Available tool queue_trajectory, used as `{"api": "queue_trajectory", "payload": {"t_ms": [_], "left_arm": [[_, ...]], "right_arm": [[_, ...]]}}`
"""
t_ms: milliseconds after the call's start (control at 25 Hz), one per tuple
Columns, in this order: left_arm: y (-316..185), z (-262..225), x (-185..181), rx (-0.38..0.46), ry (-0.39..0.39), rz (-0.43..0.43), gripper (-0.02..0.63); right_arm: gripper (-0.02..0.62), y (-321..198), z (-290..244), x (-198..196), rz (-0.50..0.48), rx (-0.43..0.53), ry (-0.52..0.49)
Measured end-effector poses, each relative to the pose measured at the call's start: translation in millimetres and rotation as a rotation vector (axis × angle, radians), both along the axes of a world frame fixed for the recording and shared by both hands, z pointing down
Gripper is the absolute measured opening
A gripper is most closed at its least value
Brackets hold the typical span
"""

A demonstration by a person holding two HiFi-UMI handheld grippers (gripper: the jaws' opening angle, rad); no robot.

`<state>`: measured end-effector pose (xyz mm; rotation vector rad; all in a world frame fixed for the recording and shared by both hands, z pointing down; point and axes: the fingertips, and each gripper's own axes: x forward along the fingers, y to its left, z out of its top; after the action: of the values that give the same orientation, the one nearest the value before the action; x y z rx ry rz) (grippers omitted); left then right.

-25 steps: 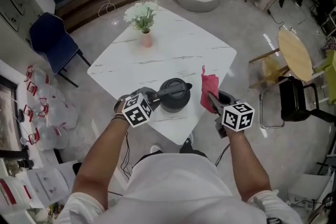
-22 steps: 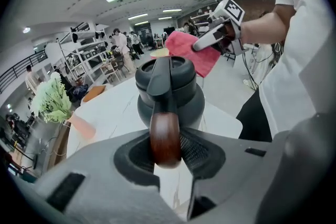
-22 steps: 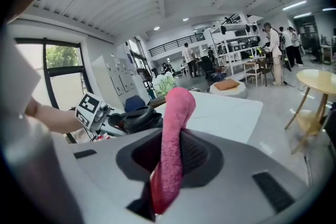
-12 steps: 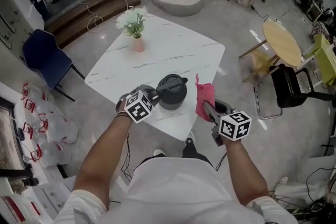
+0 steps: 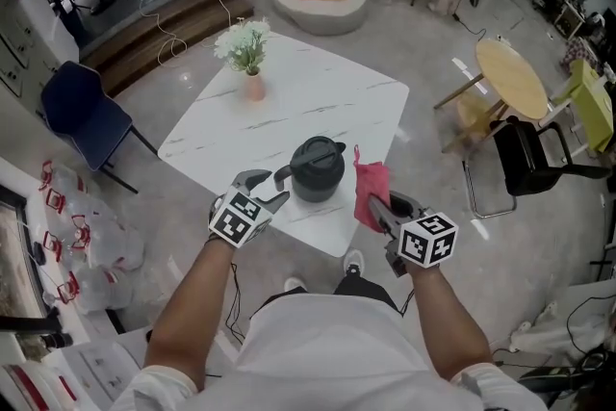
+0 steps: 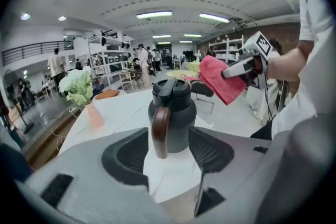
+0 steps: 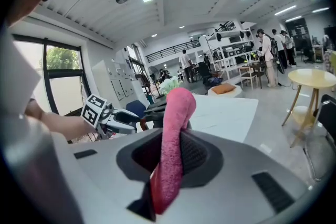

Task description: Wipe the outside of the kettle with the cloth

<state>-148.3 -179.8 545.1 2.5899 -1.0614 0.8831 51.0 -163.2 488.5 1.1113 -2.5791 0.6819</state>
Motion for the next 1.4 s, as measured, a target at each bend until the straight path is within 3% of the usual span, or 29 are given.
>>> {"api": "queue_trajectory", "payload": {"t_ms": [80,200,320,400,600,960,1400], "left_arm": [[7,-14,-4,0.004,0.113,-0.076,0.238],[26,-34,-1,0.029,0.273,-0.159,0.157],[46,-46,5,0.057,0.353,-0.24,0.079],[59,-47,15,0.03,0.402,-0.28,0.003],[91,-34,41,-0.061,0.485,-0.391,0.0],[124,-44,93,0.007,0.424,-0.415,0.002],[147,-52,109,0.036,0.387,-0.494,0.002]], "right_arm": [[0.074,1,-3,-6,-0.022,0.023,-0.002],[0.07,4,-6,-13,-0.05,0.051,-0.007],[0.067,10,-10,-16,-0.09,0.07,-0.007],[0.067,11,-14,-14,-0.114,0.087,-0.009],[0.066,20,-21,1,-0.168,0.115,-0.004],[0.066,50,-14,37,-0.267,0.123,0.02],[0.067,71,-4,59,-0.334,0.109,0.022]]}}
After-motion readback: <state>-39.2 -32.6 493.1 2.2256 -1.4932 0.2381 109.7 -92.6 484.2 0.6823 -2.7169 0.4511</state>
